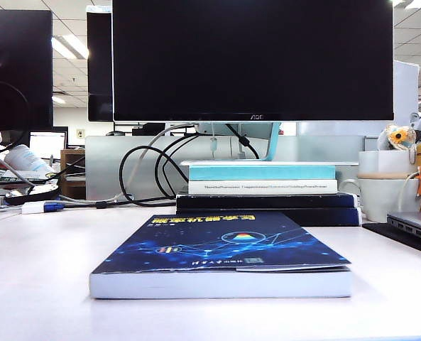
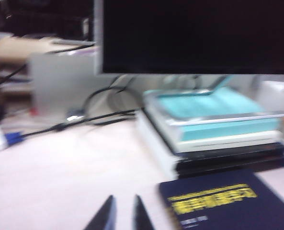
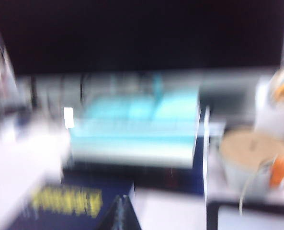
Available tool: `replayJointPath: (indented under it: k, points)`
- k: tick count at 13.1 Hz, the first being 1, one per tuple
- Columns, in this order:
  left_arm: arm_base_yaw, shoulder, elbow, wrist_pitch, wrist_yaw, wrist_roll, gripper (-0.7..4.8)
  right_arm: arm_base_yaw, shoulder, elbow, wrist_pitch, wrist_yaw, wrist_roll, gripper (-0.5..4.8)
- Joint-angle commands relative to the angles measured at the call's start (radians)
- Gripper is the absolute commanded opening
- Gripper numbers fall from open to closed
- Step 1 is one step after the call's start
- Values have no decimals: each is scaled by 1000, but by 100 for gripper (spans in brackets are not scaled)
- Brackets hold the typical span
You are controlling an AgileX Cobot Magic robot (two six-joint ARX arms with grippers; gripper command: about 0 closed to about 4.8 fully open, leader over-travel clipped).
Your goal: Close the book.
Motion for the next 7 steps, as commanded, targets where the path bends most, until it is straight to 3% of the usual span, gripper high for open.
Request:
replayJointPath:
  k: [1,4,7]
  points:
    - [314,-1,-97,108,305,-89,-6,-42,-218,-143,47,6,-24,-2]
    - [338,-63,-219,160,201,-78,-6,-44,-276,-240,21,126,-30,-2]
    - [340,-160,-217,79,212,-58,-6,-43,-275,-286,-1,123,-57,-2]
